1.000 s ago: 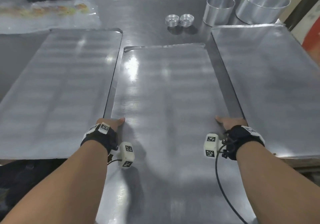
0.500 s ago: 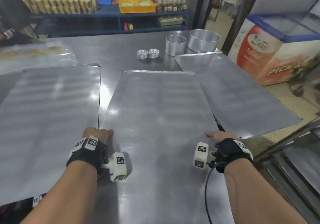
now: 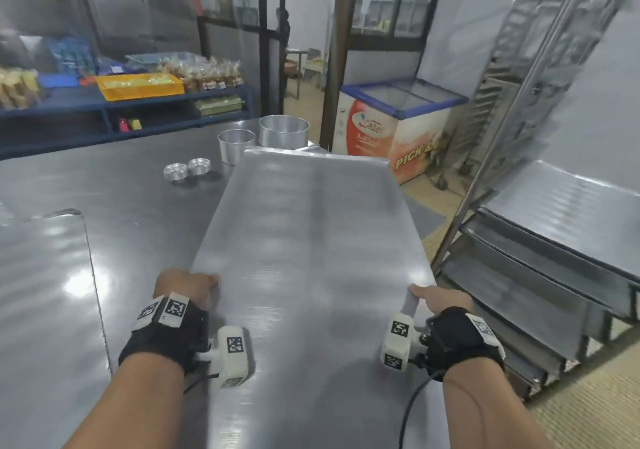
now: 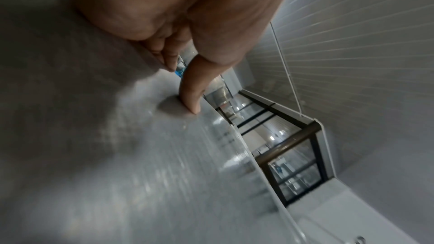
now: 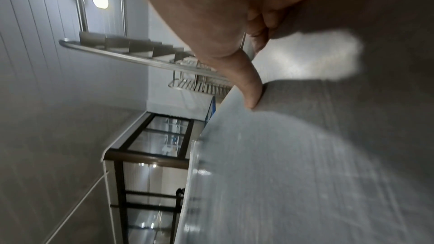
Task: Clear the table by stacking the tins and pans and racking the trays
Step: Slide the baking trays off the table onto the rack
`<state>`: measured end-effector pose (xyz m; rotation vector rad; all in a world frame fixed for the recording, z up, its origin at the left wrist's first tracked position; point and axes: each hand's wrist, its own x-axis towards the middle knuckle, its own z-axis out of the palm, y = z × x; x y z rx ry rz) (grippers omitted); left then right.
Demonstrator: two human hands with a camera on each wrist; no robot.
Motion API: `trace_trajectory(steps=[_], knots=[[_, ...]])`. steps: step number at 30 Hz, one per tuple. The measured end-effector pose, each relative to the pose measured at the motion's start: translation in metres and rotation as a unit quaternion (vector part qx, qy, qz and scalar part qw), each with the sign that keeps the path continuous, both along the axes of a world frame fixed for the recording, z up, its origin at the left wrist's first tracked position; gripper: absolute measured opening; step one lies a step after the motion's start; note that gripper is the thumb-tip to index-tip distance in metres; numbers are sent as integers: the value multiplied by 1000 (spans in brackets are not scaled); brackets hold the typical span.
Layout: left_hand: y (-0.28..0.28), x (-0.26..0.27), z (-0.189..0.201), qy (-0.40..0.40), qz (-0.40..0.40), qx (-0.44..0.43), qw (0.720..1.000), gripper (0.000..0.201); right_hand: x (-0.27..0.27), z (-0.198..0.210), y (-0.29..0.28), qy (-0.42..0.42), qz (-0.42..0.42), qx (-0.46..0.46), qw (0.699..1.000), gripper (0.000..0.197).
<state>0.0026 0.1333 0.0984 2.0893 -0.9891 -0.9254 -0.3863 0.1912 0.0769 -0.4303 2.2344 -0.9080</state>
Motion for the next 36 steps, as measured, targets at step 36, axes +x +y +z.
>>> trace_trajectory(steps=[36], knots=[[-33,-424,5,-5,-353,44,935,45,-264,36,226,-20,-360,-54,931,39]])
